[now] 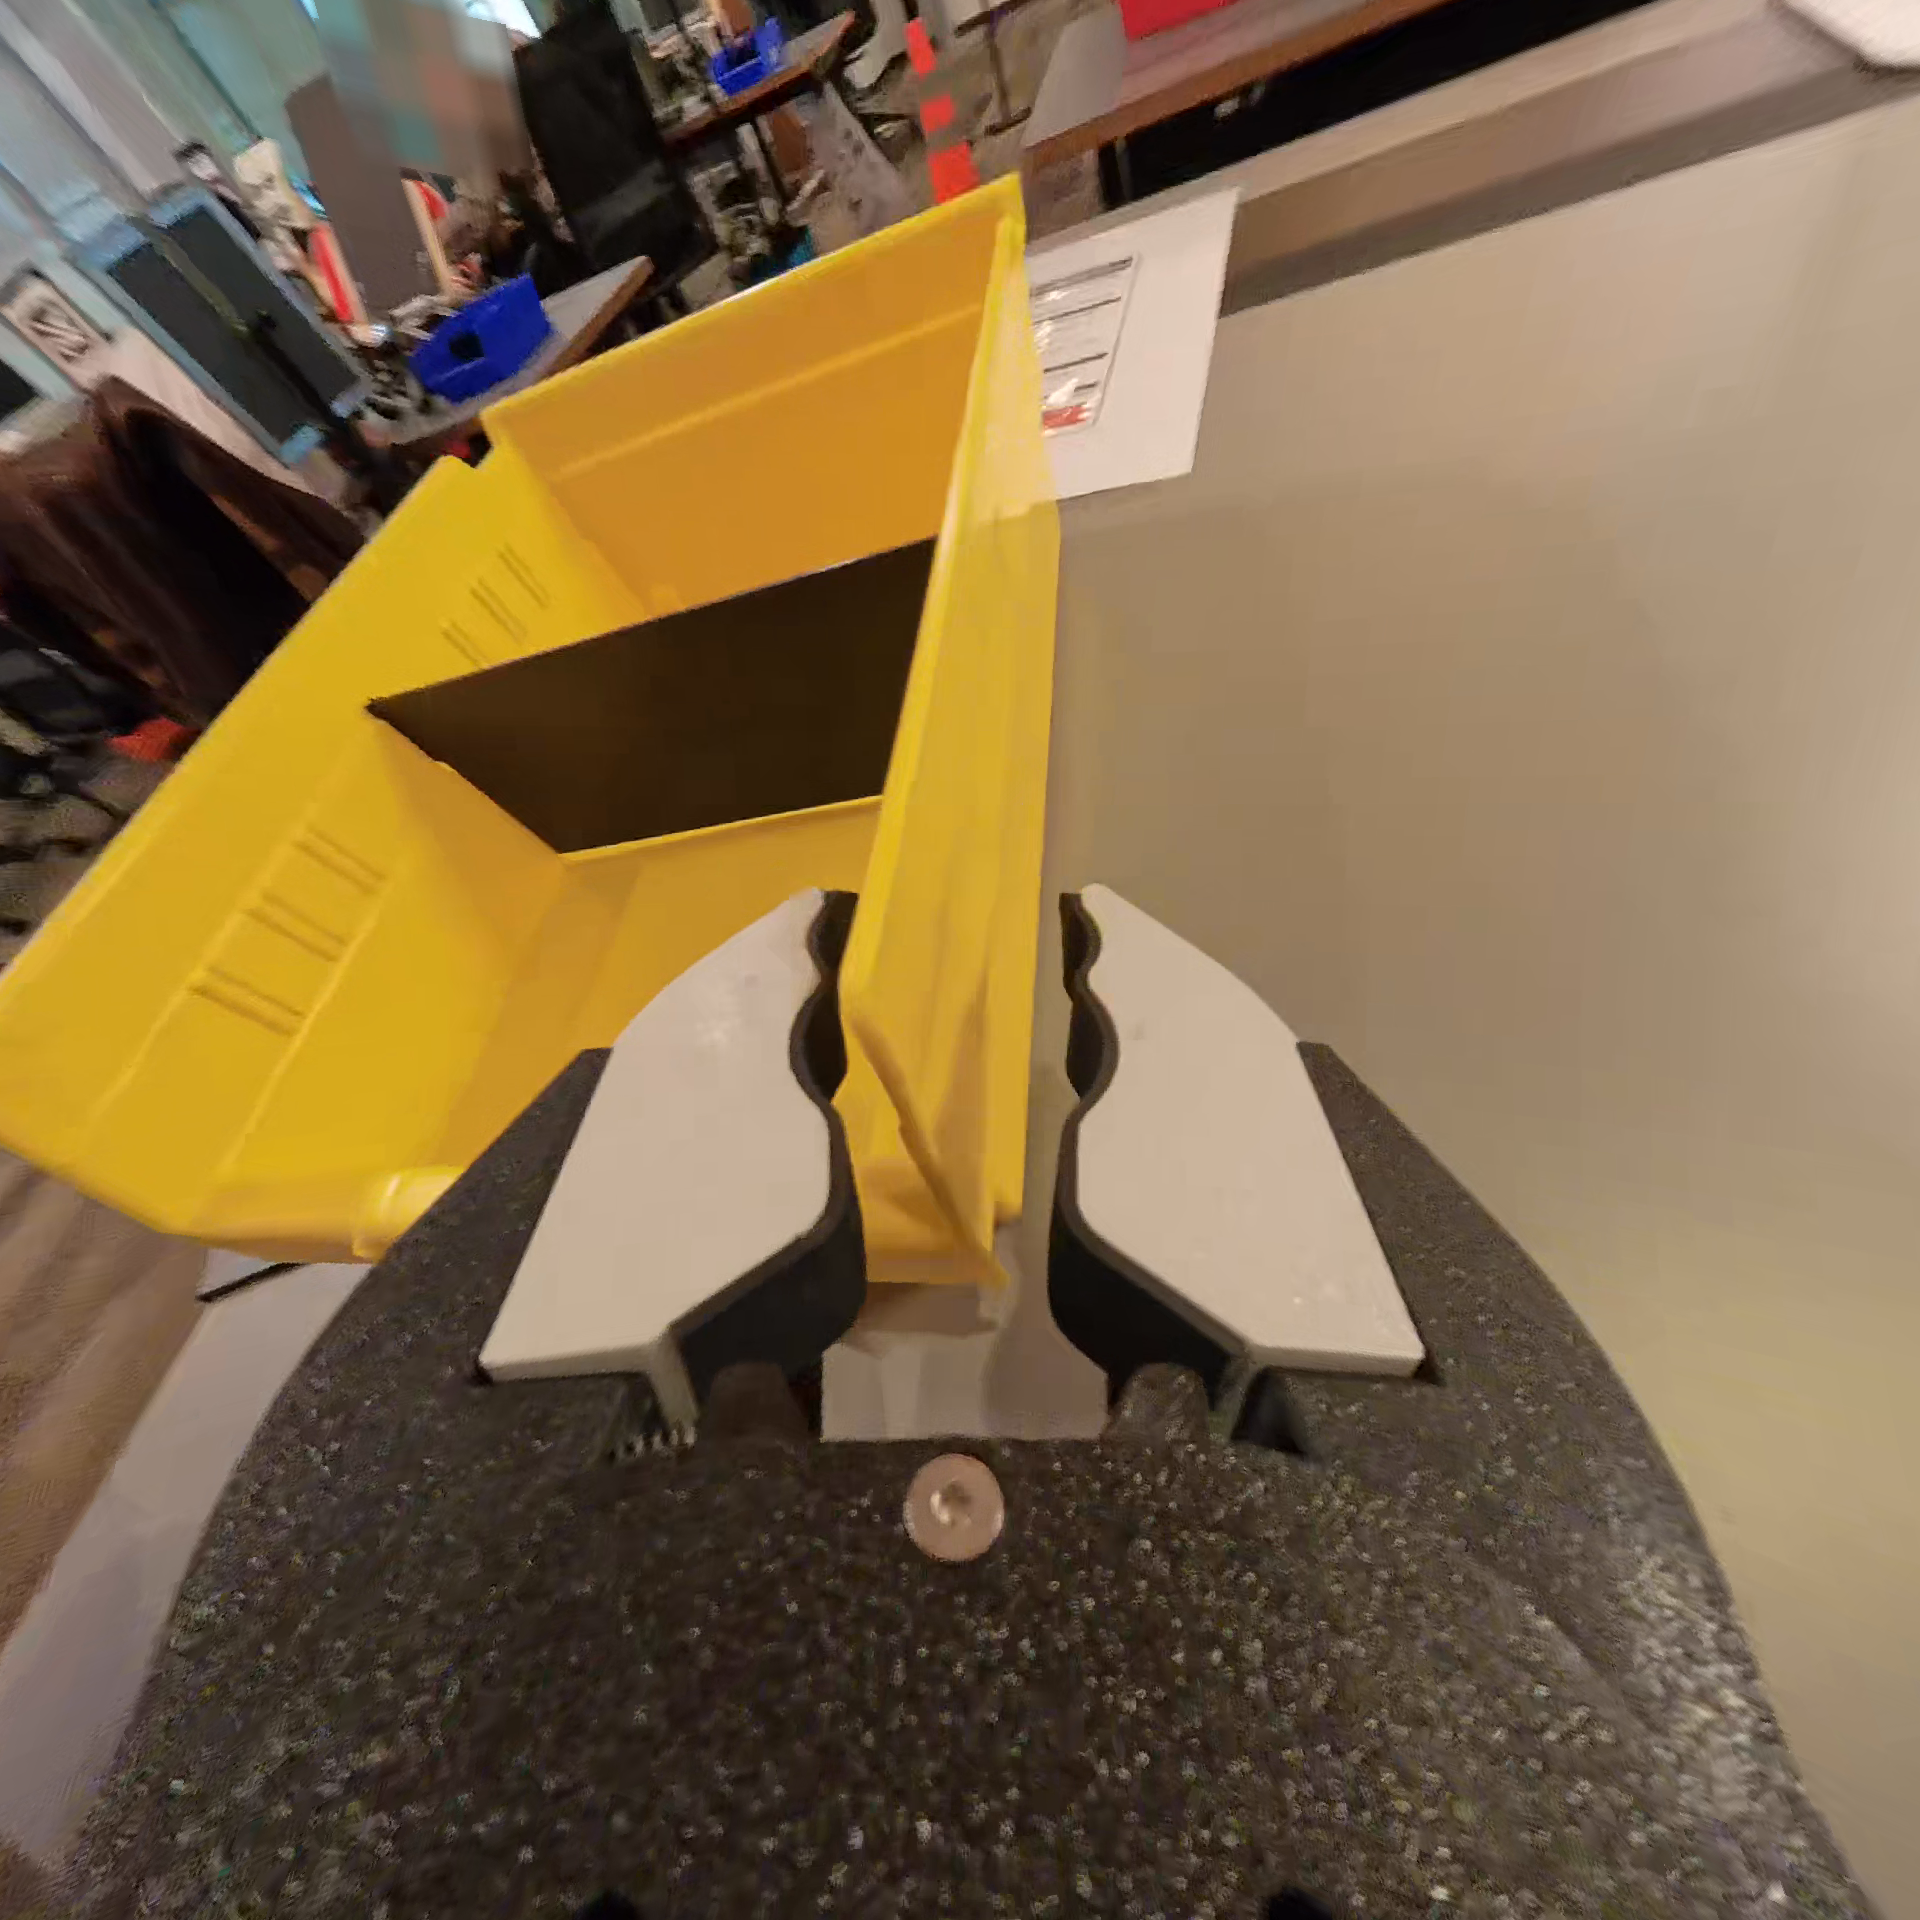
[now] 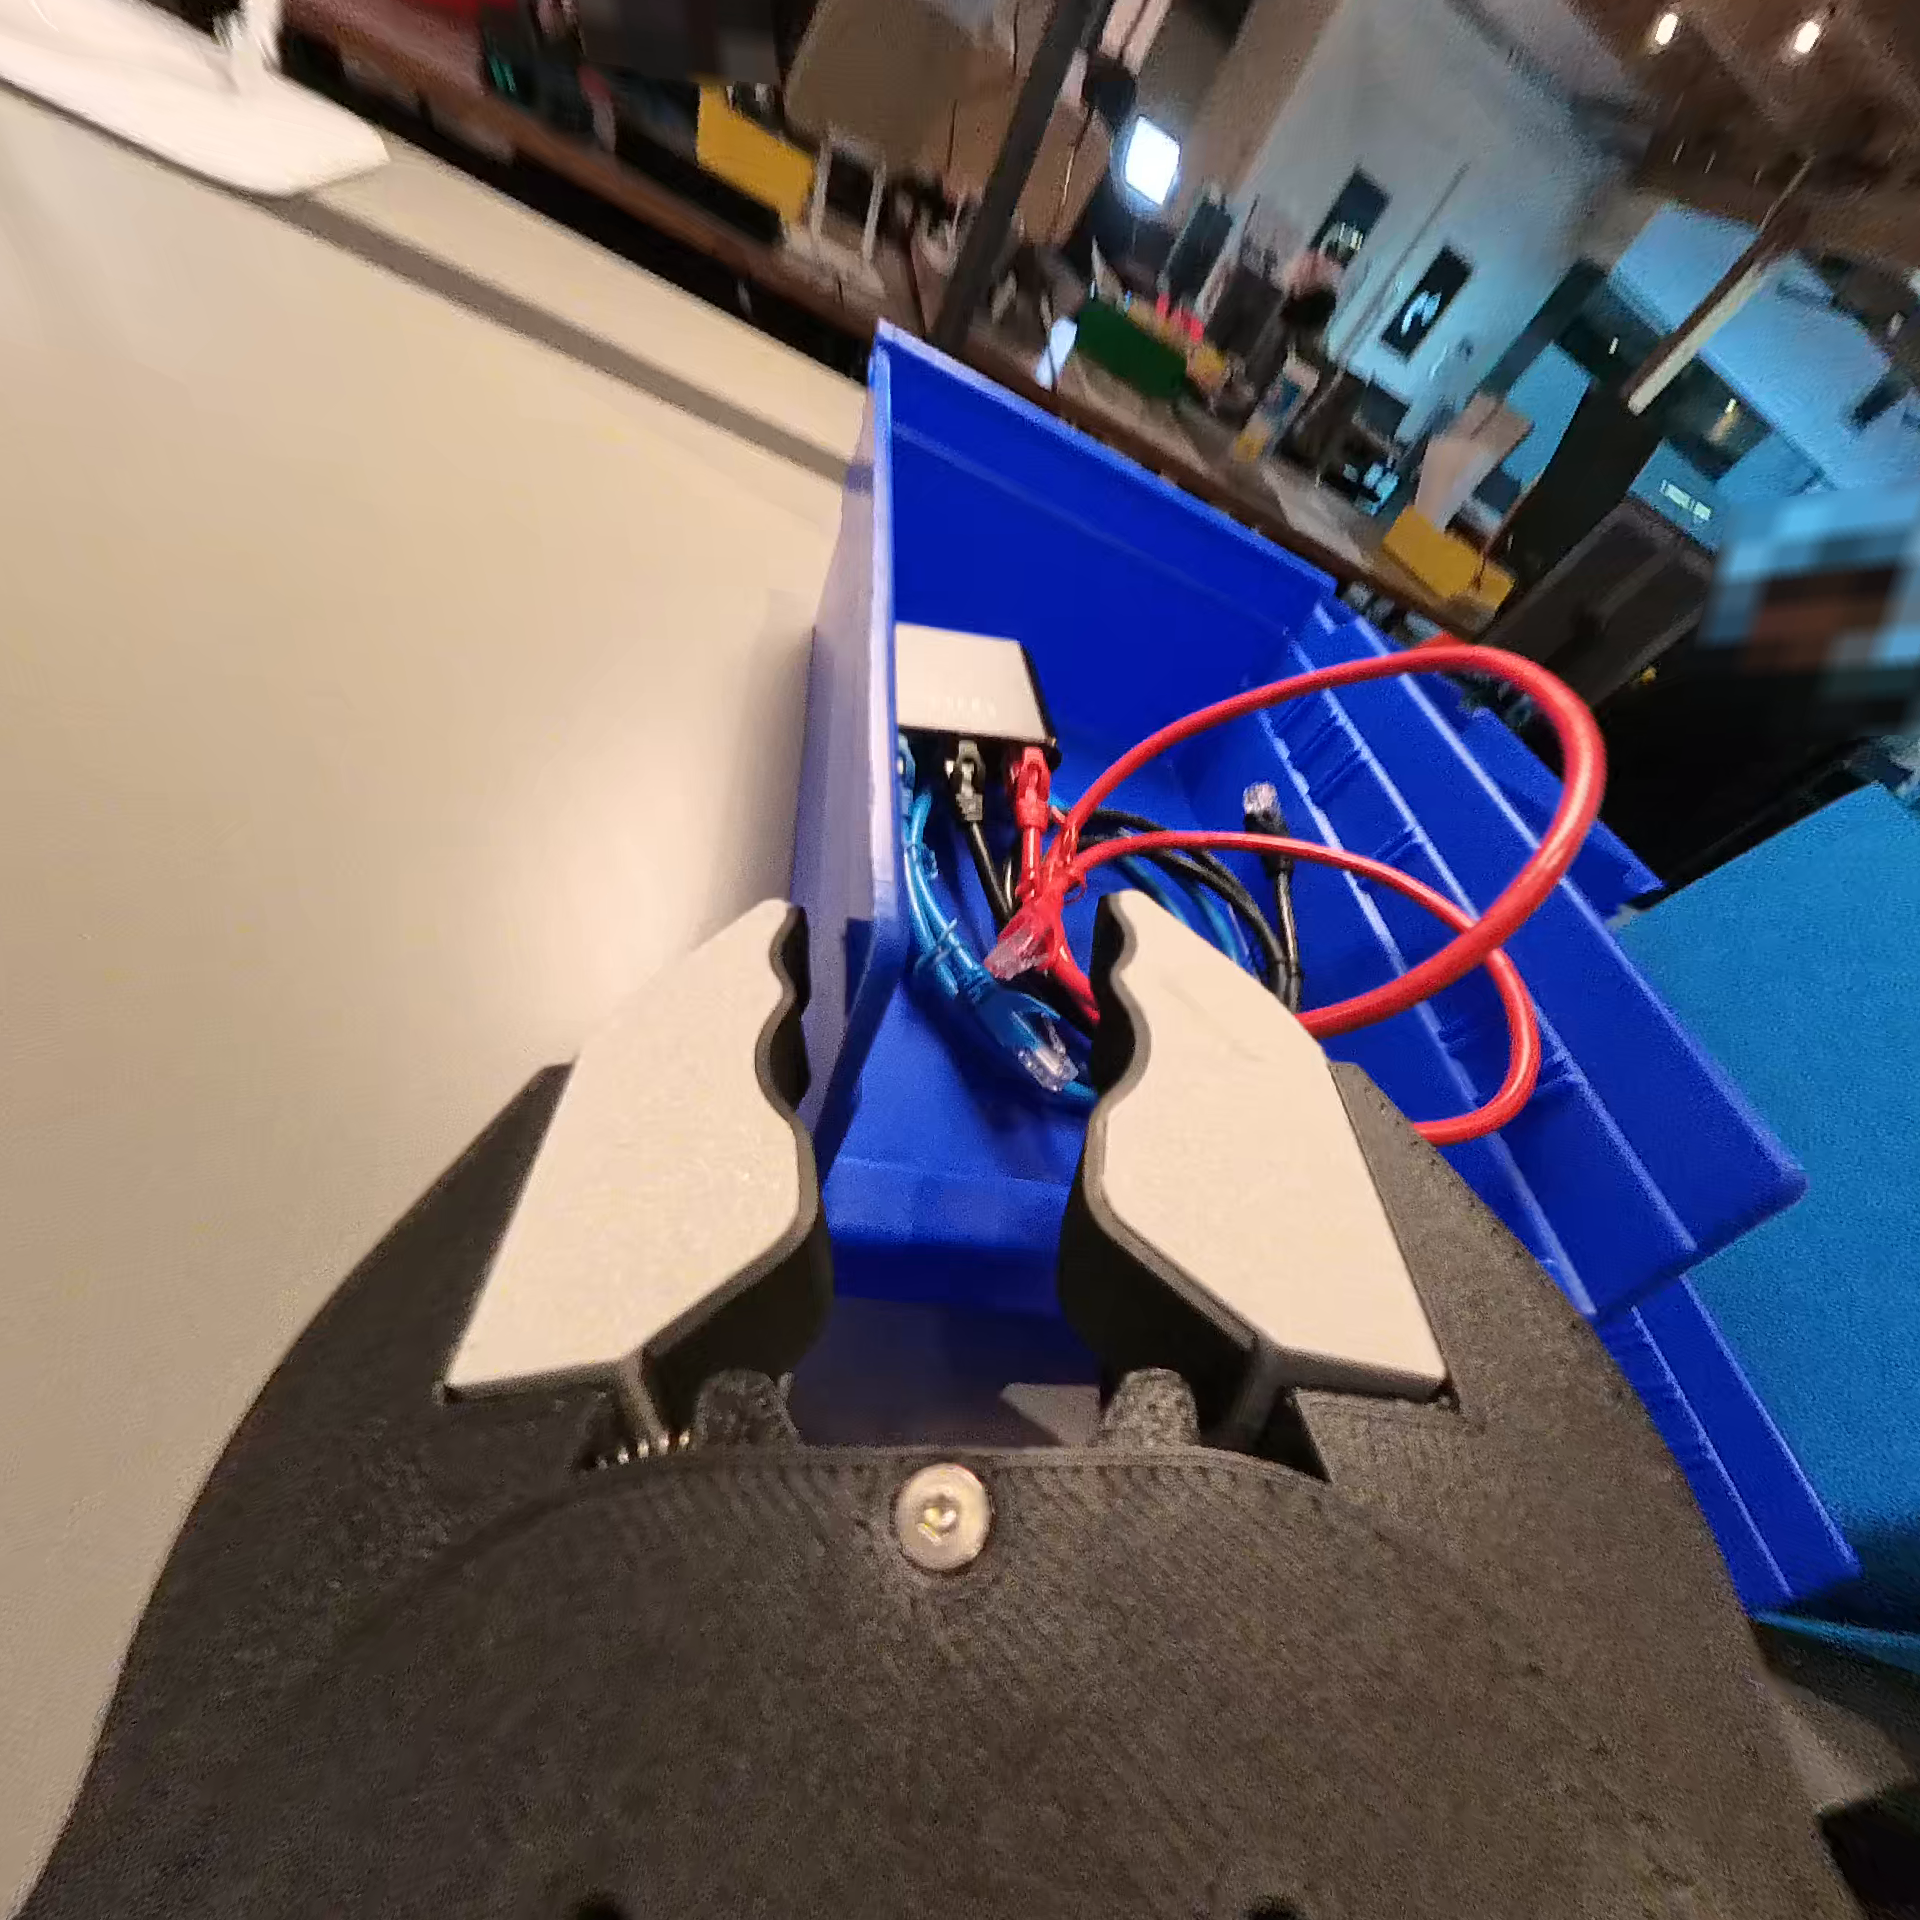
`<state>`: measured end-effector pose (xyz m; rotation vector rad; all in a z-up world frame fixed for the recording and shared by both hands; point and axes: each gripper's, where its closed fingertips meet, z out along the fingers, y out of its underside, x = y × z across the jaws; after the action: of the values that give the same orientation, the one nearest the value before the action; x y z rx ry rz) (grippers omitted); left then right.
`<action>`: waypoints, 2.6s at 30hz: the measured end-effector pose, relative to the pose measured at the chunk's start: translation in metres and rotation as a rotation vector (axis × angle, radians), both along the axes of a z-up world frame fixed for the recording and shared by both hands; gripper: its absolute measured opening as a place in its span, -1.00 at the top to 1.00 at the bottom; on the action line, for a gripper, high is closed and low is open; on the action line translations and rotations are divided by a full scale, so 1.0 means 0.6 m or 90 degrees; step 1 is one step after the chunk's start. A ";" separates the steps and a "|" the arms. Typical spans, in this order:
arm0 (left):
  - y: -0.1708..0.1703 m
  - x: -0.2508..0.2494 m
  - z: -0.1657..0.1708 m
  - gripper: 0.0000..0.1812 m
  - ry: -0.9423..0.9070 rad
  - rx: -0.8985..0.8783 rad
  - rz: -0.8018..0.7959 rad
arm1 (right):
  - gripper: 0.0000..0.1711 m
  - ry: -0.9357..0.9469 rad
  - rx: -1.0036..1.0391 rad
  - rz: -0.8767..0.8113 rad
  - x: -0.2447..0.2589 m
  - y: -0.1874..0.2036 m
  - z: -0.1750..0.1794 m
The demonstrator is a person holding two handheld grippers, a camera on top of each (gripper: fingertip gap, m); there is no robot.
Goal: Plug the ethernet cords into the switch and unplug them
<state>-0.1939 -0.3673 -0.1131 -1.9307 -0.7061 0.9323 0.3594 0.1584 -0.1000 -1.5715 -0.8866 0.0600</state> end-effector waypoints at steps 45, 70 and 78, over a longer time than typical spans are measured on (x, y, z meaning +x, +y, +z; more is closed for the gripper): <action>0.050 0.548 0.014 0.94 -0.059 0.019 -1.200 | 0.93 -0.003 -0.128 0.706 -0.289 -0.247 -0.002; 0.074 0.619 0.026 0.54 -0.134 0.065 -1.205 | 0.45 0.107 -0.221 0.848 -0.364 -0.234 0.068; 0.107 0.482 0.166 0.41 -0.141 0.300 -0.974 | 0.45 0.097 -0.259 0.521 -0.153 -0.186 0.103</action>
<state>0.0955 -0.3032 -0.0136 -1.5107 0.4768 -0.3836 0.2675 0.0469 -0.0384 -1.4394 -1.4020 0.9783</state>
